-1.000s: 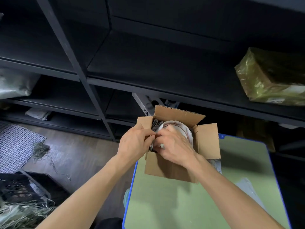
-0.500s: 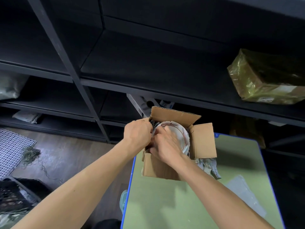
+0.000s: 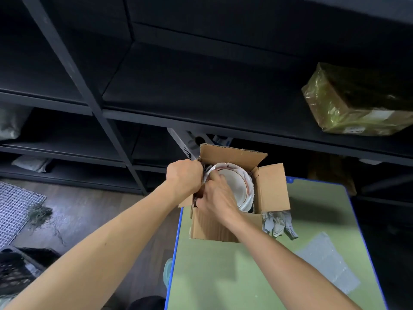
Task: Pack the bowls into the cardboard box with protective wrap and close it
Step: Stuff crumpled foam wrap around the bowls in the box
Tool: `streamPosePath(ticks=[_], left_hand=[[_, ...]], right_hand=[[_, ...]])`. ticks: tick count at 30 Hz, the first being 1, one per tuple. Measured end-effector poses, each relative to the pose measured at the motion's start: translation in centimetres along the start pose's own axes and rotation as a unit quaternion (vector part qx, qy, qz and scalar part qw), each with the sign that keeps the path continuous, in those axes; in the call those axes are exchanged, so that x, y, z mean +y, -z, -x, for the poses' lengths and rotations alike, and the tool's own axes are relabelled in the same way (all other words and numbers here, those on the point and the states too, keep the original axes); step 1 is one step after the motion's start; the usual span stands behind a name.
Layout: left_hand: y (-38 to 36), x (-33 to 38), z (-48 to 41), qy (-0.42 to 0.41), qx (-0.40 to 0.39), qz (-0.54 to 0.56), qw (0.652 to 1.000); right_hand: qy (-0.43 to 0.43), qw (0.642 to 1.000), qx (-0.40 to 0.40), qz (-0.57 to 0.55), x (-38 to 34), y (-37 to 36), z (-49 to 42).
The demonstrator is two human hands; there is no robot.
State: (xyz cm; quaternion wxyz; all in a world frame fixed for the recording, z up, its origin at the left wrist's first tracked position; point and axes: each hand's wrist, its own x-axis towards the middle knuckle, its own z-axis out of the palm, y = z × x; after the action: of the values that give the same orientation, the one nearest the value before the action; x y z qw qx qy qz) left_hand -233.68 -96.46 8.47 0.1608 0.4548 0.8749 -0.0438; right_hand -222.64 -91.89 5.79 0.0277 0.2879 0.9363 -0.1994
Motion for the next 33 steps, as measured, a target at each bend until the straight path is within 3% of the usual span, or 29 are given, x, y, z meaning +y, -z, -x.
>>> streamPosePath(ticks=[16, 27, 33], left_hand=[[-2.4, 0.1, 0.6, 0.035, 0.003, 0.07, 0.997], [-3.4, 0.4, 2.3, 0.019, 0.09, 0.07, 0.993], [-3.5, -0.2, 3.0, 0.001, 0.097, 0.118, 0.988]], right_hand=[[-0.031, 0.996, -0.005, -0.082, 0.6, -0.6, 0.5], [-0.018, 0.994, 0.029, -0.1, 0.5, -0.8, 0.9], [-0.024, 0.992, 0.026, -0.117, 0.4, -0.5, 1.2]])
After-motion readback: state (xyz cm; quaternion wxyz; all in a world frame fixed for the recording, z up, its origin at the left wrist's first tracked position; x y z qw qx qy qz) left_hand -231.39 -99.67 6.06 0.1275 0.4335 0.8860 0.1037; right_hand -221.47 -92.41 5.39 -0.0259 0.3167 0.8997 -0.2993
